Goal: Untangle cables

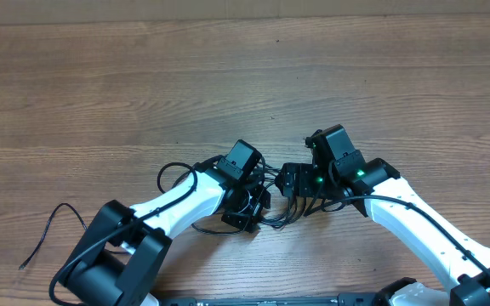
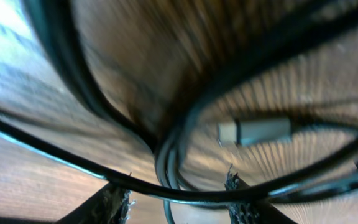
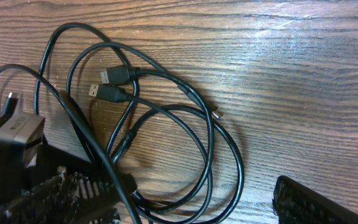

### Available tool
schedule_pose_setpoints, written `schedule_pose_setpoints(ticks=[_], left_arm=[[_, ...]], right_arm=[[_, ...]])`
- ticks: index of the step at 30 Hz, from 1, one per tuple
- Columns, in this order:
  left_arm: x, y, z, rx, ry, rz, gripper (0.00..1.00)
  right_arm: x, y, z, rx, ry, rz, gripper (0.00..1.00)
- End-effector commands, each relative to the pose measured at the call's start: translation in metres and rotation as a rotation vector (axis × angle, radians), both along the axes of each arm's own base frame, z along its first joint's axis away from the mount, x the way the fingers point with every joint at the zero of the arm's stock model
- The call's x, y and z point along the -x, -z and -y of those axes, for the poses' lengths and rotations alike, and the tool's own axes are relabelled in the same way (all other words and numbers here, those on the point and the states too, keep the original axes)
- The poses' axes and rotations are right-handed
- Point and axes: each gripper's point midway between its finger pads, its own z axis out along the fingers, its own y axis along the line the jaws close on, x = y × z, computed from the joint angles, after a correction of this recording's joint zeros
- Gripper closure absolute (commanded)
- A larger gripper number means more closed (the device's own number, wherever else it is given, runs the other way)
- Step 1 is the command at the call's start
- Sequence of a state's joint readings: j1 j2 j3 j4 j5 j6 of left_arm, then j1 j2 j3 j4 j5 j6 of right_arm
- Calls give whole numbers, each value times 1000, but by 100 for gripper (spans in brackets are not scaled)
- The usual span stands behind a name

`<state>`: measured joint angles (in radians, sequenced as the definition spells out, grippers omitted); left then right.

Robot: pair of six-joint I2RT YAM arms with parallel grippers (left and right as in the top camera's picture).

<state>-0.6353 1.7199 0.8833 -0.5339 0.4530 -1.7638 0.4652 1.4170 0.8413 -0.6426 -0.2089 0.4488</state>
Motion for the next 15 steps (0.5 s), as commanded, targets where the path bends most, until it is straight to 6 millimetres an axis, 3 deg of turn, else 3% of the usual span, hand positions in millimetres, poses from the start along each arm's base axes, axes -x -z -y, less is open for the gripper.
schedule_pose_setpoints(ticks=[1,4,7,11,13,15], left_arm=[[1,13,-7,-70,-13,4,44],[-2,17,-7,-111,2,50,34],[-4,21,-10,-166,16,98,33],[-10,25,-21,-253,31,167,47],[-13,26,-24,-271,51,191,65],[-15,26,-25,-277,57,203,76]], right_arm=[[-1,1,1,4,6,3,0],[-1,1,1,4,6,3,0],[-1,1,1,4,6,3,0],[-1,1,1,4,6,3,0],[-1,1,1,4,6,3,0],[-1,1,1,4,6,3,0]])
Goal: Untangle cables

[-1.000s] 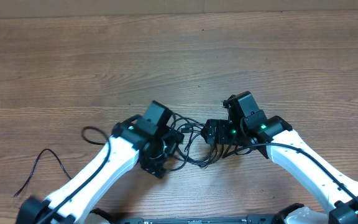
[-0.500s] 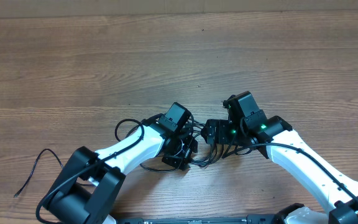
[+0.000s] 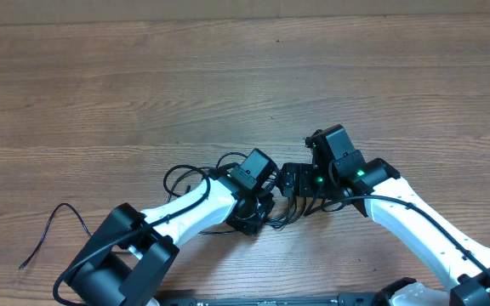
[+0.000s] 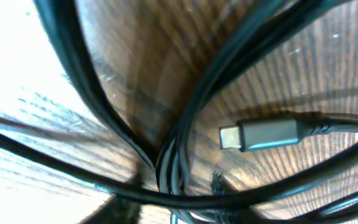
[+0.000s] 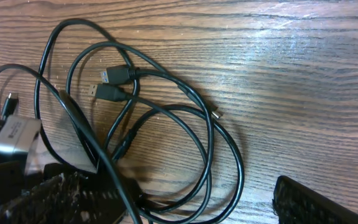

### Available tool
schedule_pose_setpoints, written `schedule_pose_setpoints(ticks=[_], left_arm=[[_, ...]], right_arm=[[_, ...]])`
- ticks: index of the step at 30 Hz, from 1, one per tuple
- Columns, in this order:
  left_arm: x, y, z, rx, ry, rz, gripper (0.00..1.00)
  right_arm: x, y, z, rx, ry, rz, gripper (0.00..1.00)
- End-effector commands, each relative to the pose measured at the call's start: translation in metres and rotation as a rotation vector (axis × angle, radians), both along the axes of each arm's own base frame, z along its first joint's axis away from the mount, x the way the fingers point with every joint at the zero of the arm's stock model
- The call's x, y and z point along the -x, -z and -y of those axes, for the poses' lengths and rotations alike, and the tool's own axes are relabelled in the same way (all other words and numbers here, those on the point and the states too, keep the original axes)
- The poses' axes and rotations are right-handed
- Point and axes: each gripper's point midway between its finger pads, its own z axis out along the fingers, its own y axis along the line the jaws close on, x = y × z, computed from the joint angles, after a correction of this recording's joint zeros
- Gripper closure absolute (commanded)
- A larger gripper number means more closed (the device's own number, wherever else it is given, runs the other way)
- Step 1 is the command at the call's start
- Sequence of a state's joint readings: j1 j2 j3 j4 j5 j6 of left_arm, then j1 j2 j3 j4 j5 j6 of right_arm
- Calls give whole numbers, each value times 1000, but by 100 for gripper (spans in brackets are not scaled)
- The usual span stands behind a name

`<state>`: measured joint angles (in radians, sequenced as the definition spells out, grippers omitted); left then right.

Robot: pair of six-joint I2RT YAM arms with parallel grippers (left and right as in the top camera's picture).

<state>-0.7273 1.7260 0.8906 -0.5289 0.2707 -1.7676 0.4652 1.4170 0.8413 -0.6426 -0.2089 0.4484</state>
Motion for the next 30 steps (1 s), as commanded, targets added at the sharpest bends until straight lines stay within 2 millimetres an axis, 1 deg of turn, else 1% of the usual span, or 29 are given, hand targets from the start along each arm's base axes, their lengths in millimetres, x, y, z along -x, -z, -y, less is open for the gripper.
schedule_pose_setpoints(ticks=[1,4,6,7,9,11,18,23,30], left_arm=[[-16,15,-26,-146,3,96,78],[-19,16,-30,-170,-2,115,83],[-20,16,-31,-175,-2,119,90],[-20,16,-33,-177,-6,116,95],[-19,17,-39,-192,-15,101,96],[-16,18,-51,-220,-35,64,96],[-9,19,-74,-242,-96,-34,96],[-9,19,-80,-247,-85,-44,96],[-10,18,-81,-253,-85,-37,96]], right_arm=[[-1,1,1,4,6,2,0],[-1,1,1,4,6,2,0],[-1,1,1,4,6,2,0],[-1,1,1,4,6,2,0],[-1,1,1,4,6,2,0],[-1,1,1,4,6,2,0],[-1,1,1,4,6,2,0],[-1,1,1,4,6,2,0],[-1,1,1,4,6,2,0]])
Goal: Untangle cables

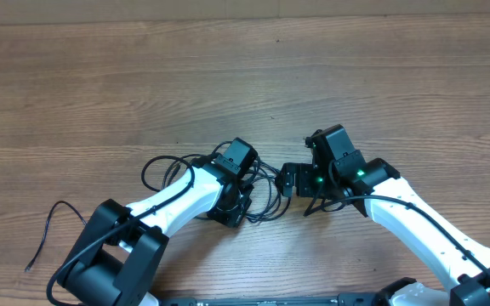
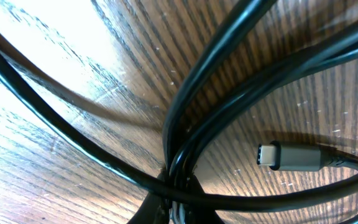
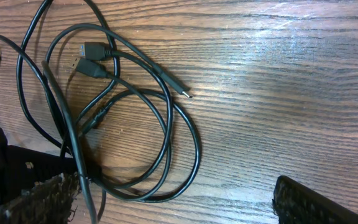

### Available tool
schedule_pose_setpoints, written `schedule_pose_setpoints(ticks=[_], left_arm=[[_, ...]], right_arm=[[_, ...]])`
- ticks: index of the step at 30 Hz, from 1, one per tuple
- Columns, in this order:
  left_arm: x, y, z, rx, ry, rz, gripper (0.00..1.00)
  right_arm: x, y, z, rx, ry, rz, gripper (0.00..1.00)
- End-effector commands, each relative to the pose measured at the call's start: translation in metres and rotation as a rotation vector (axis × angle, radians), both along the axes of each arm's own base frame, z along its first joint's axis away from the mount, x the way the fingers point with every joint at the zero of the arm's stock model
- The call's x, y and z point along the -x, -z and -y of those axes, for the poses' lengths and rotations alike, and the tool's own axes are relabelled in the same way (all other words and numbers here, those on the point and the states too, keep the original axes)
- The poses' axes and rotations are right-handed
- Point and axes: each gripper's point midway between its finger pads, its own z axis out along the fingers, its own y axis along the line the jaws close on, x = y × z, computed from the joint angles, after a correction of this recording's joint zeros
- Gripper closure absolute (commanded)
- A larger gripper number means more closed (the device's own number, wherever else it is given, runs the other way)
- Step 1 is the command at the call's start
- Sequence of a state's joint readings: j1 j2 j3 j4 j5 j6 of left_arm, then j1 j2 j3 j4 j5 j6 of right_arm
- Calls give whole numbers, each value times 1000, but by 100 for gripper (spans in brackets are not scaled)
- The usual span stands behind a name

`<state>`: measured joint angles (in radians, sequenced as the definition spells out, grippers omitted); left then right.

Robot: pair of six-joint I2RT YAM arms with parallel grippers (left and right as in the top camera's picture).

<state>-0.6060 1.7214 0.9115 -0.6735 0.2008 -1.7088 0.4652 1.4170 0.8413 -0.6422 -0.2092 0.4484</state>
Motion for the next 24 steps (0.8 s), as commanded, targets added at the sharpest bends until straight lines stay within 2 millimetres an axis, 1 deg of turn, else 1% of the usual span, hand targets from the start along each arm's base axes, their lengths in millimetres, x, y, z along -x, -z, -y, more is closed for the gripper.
schedule_pose_setpoints(ticks=[1,9,14,18,20,22,24], left_arm=[[4,16,-29,-125,-8,-6,96],[-5,5,-33,-137,51,65,95],[-11,-9,-44,-190,62,126,96],[-5,-23,-66,-283,81,144,96],[-5,-32,-78,-337,146,173,96],[-7,-45,-94,-416,225,214,96],[-9,-59,-105,-468,290,258,96]], right_arm=[[0,1,1,4,6,2,0],[0,1,1,4,6,2,0],[0,1,1,4,6,2,0],[-1,1,0,0,6,4,0],[1,-1,-5,-29,-7,-6,0],[6,-3,-11,-68,-27,-27,0],[6,-3,-13,-74,-30,-28,0]])
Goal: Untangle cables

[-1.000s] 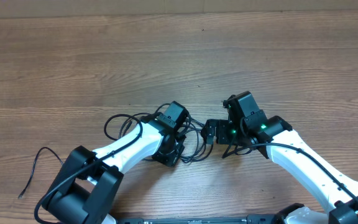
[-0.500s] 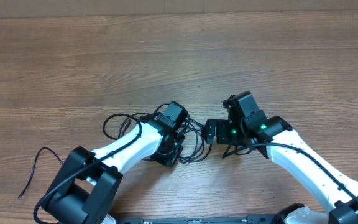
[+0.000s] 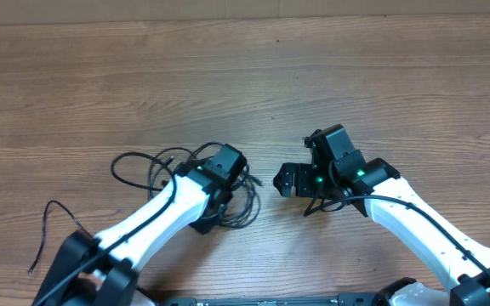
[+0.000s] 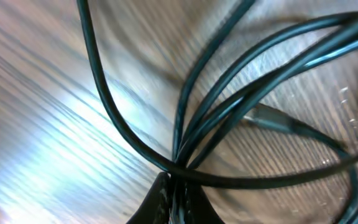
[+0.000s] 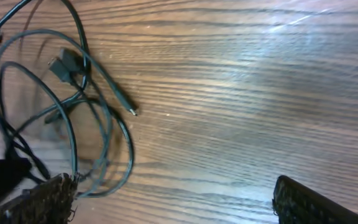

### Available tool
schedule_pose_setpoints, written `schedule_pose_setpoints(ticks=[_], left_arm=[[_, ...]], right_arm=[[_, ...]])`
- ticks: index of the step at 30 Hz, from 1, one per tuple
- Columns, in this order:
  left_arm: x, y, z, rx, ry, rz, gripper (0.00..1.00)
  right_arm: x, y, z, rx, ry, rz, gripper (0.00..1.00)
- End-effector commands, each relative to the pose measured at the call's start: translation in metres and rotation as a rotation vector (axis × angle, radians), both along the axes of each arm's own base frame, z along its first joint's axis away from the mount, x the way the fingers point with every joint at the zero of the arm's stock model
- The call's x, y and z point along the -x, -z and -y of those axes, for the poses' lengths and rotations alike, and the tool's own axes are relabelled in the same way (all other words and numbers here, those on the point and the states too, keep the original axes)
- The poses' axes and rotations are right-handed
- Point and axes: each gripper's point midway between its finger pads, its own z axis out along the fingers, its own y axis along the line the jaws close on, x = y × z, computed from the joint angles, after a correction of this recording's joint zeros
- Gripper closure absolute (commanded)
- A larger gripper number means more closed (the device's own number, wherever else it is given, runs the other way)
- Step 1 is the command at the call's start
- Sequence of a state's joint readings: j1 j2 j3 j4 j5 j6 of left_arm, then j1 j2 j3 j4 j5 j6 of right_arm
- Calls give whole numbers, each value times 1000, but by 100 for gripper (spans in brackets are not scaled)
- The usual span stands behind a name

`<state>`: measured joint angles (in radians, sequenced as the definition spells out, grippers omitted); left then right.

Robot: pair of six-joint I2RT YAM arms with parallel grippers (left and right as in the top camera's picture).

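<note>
A tangle of black cables [image 3: 177, 178] lies on the wooden table left of centre. My left gripper [image 3: 204, 219] sits at its near edge. In the left wrist view that gripper [image 4: 176, 190] is shut on a pinched bundle of the cable strands [image 4: 229, 93], which fan out above it. My right gripper [image 3: 289, 182] stands to the right of the tangle, apart from it. In the right wrist view it [image 5: 173, 205] is open over bare wood, and the cables [image 5: 73, 106], with their plugs, lie beside its left finger [image 5: 39, 199].
A separate thin black wire [image 3: 49, 225] lies at the far left near the front edge. The wooden table [image 3: 313, 76] stretches away behind both arms.
My left gripper, still shut on the bundle, has moved left with it. The tangle has shifted left, away from the right gripper. The right arm has not moved.
The left gripper was open over the cables close beside the right gripper. Its fingers then stood nearer together around the strands. Then it was shut on the bundle a little to the left, and now the tangle is further left still.
</note>
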<state>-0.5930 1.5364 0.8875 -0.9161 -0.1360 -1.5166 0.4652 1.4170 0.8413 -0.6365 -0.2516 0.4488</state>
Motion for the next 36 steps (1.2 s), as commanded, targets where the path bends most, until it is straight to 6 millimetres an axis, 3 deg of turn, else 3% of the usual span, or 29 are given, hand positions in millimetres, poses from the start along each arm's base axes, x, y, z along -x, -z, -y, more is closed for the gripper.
schedule_pose_setpoints(ticks=[1,9,15,21,26,31,33,36], left_arm=[[-17,-27,-28,-146,160,130,96],[-34,-68,-39,-251,423,258,96],[-48,-102,-37,-309,600,331,96],[-63,-132,-24,-256,565,438,96],[-65,-133,-5,-123,490,474,91],[-72,-138,-2,-86,416,517,86],[-77,-145,-3,-77,401,538,90],[-84,-158,-8,-88,395,567,86]], right_arm=[[2,-2,-7,-40,-13,-10,0],[8,-28,-47,-283,-120,-24,0],[8,-33,-52,-375,138,-207,0],[8,-33,-52,-400,260,-291,0],[10,-32,-50,-392,264,-301,0],[15,-29,-48,-375,265,-320,1],[16,-28,-47,-371,267,-326,9],[17,-26,-45,-359,273,-330,11]])
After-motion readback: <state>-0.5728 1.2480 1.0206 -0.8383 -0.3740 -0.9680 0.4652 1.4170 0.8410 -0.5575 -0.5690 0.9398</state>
